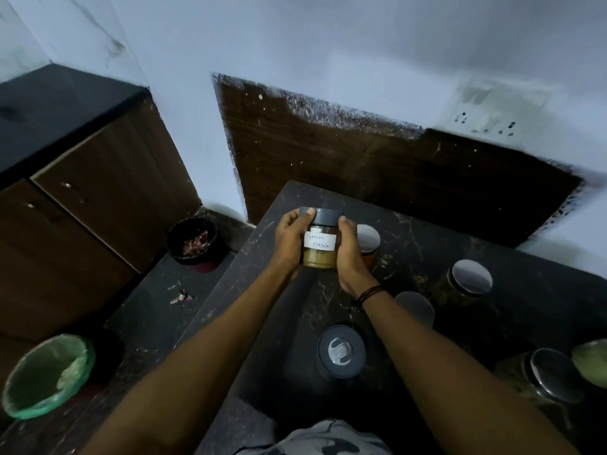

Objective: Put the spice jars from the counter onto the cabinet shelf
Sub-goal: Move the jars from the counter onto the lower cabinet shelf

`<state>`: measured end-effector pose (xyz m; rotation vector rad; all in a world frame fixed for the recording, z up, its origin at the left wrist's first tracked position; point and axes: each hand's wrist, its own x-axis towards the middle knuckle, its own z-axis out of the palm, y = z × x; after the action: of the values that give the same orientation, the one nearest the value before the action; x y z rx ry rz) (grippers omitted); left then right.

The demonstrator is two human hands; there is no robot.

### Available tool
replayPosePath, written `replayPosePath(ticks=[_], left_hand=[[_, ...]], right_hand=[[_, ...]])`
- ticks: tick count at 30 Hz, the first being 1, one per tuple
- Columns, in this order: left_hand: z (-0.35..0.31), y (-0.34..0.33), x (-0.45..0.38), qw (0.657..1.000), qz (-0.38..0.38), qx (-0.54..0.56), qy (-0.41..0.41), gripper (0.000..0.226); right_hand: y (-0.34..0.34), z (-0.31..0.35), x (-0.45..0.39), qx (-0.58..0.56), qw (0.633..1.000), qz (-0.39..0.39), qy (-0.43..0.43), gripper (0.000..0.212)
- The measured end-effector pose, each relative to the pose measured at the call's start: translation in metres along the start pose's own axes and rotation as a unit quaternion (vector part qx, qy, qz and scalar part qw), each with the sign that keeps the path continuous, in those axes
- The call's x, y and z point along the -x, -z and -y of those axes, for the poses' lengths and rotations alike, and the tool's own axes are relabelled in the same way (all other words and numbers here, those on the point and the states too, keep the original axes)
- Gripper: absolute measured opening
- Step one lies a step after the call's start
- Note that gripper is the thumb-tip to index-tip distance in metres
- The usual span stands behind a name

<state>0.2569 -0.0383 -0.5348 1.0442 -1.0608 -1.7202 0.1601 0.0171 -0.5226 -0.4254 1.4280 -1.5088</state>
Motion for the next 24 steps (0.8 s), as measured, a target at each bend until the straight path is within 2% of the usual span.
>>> replayPosePath(ticks=[4,7,10,13,19,24], left_hand=[[-0.049,-0.023,-0.006,0.998,0.028,0.020,-0.056,0.034],[-0.104,-0.050,-0.009,0.992,0.052,0.038,-0.105,0.035],[-0.161,-0.080,-0.010,0.982,0.089,0.058,-0.156,0.017],[-0.225,-0.112,-0.004,0.971,0.113,0.068,-0.201,0.037],[-0.347,-0.172,0.020,0.940,0.155,0.061,-0.299,0.033],[-0.416,-0.210,0.043,0.918,0.168,0.074,-0.351,0.047]], right_hand=[[-0.009,0.051,0.000,0.010,0.998,0.038,0.057,0.042],[-0.015,0.107,0.001,0.029,0.988,0.052,0.145,0.036],[-0.022,0.167,0.007,0.021,0.972,0.066,0.223,0.030],[-0.030,0.233,0.015,0.018,0.954,0.076,0.288,0.023],[-0.044,0.362,0.051,0.040,0.907,0.089,0.409,0.028],[-0.054,0.437,0.083,0.032,0.874,0.083,0.478,0.027]])
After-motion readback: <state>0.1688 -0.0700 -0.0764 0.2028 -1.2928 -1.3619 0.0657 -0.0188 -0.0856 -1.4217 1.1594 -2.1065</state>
